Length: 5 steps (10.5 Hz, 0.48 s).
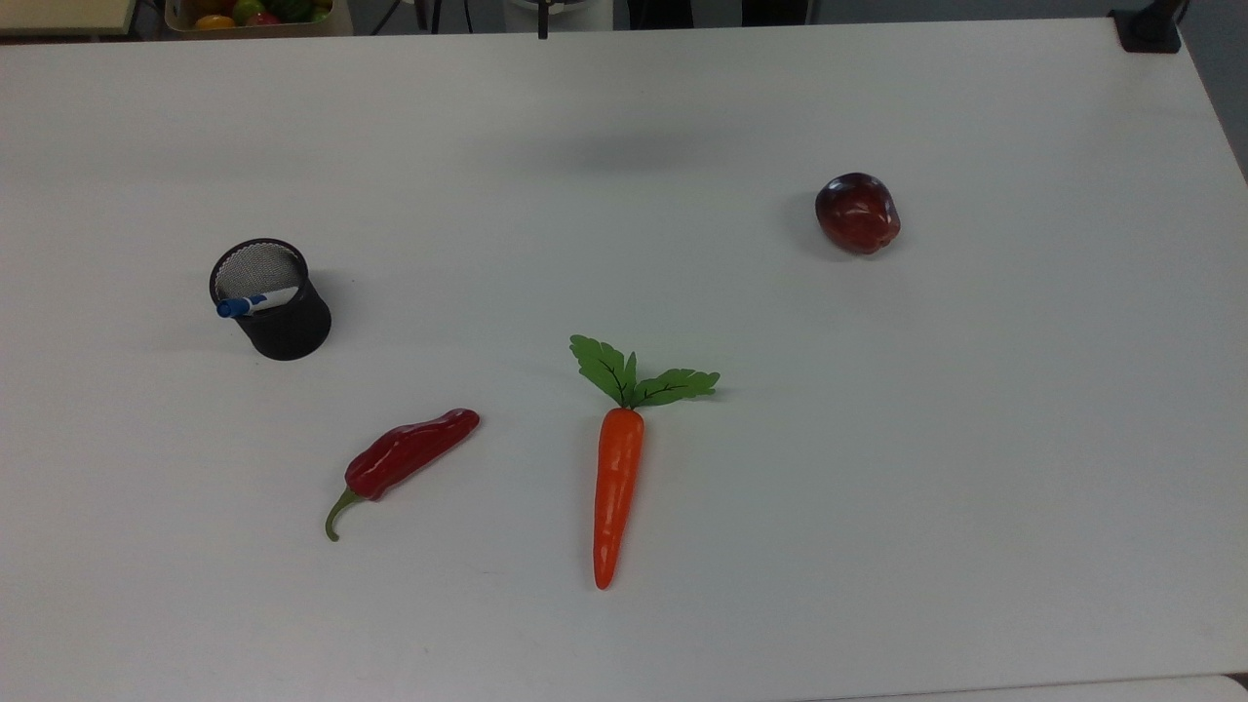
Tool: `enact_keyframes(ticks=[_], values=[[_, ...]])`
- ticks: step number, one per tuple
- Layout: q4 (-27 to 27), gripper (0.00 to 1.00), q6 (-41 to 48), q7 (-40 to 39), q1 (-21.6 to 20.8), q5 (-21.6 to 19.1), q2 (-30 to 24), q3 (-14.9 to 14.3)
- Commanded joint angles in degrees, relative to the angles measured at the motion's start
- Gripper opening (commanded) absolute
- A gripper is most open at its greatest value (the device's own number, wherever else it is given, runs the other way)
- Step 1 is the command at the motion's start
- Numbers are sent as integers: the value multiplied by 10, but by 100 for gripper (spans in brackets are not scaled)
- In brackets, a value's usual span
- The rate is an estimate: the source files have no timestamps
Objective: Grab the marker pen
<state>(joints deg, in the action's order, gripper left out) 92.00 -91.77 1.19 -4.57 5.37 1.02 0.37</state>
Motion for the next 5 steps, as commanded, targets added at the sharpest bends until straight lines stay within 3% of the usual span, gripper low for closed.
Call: enact_keyframes(ticks=[1,5], values=[[12,100,11,-15,0,-10,-14,-5],[12,100,15,-15,0,-10,-12,-5]])
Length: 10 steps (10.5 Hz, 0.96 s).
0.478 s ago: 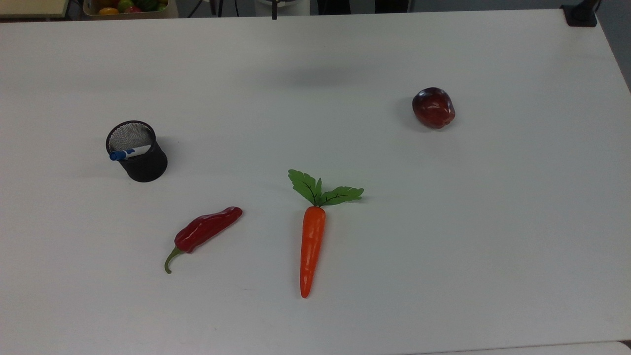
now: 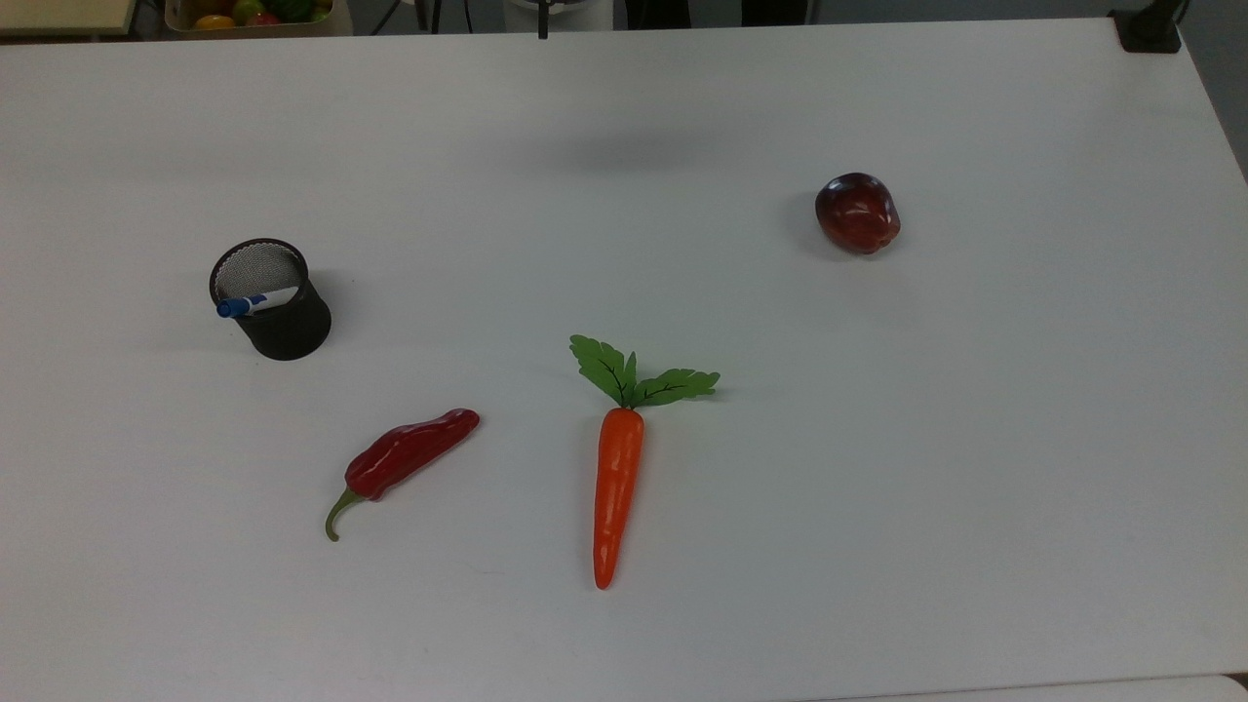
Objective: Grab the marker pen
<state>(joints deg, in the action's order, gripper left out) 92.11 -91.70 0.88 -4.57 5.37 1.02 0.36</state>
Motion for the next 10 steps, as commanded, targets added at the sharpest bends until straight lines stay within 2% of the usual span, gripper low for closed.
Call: enact_keyframes(ticks=[1,5,8,10], values=[[10,100,14,-12,1,-11,-11,-5],[-3,100,6,-94,70,-11,-5,-11],[-14,100,-24,-151,87,-14,6,-52],[-14,100,-76,-164,95,-17,27,-76]])
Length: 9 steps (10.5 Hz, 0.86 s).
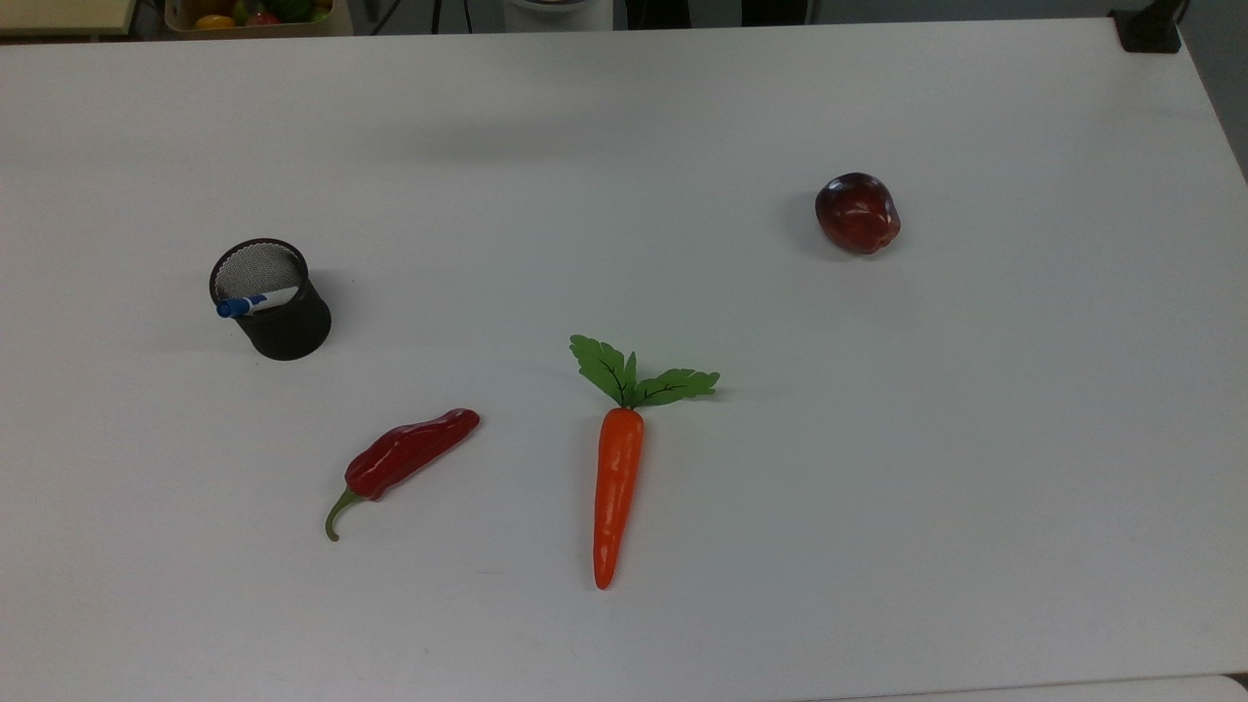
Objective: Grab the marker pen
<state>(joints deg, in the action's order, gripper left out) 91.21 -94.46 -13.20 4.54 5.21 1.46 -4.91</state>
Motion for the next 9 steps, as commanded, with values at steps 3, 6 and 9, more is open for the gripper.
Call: enact_keyframes(ticks=[3,6,9], values=[[-4,100,-146,-17,35,-15,68,-25],[-2,100,-232,-12,46,-19,118,-24],[5,97,-303,84,44,-36,151,-23]])
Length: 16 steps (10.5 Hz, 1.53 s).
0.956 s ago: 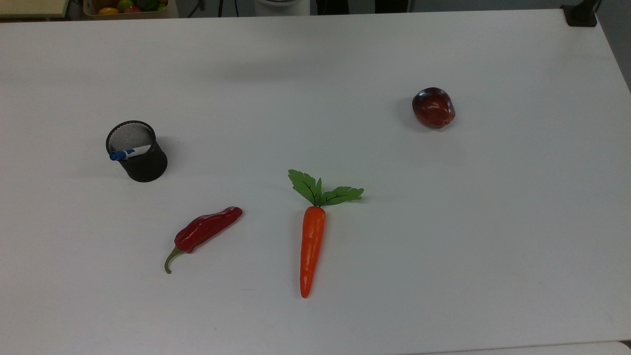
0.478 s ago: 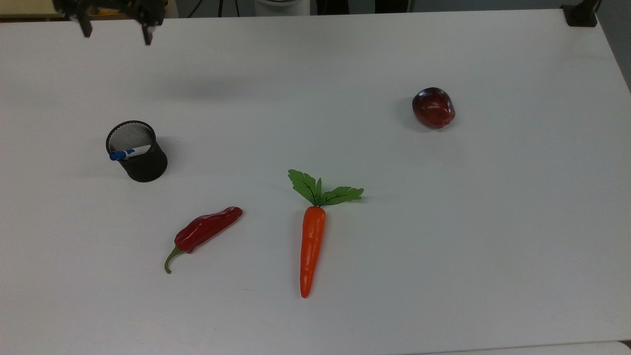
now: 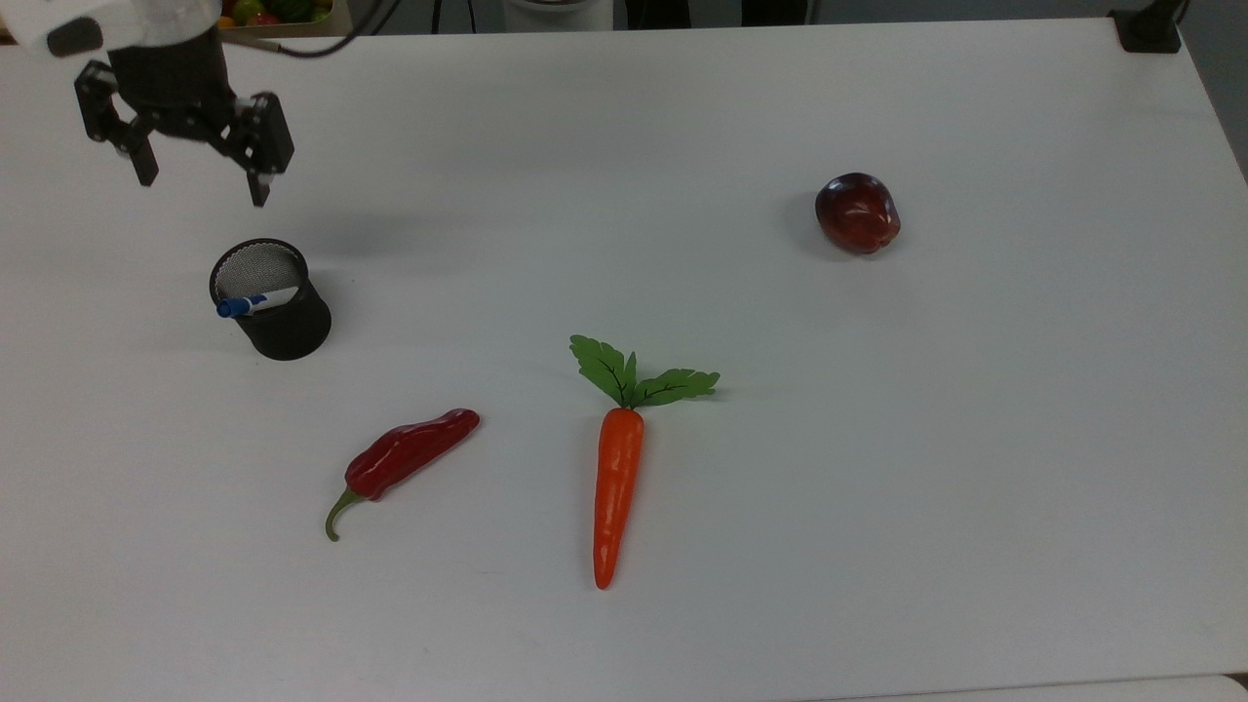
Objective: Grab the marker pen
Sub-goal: 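Move the gripper down over the black mesh pen cup, then close the gripper on the blue-capped marker in the cup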
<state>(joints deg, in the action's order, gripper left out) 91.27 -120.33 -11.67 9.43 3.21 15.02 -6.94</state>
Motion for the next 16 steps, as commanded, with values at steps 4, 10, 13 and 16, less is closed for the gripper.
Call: enact_keyframes(ticks=[4,10,13,16], values=[[15,96,-129,223,-10,-15,57,-2],[34,43,-192,240,-9,-5,93,-2],[34,18,-192,240,-9,-6,92,-2],[33,7,-190,239,-9,-6,90,-2]])
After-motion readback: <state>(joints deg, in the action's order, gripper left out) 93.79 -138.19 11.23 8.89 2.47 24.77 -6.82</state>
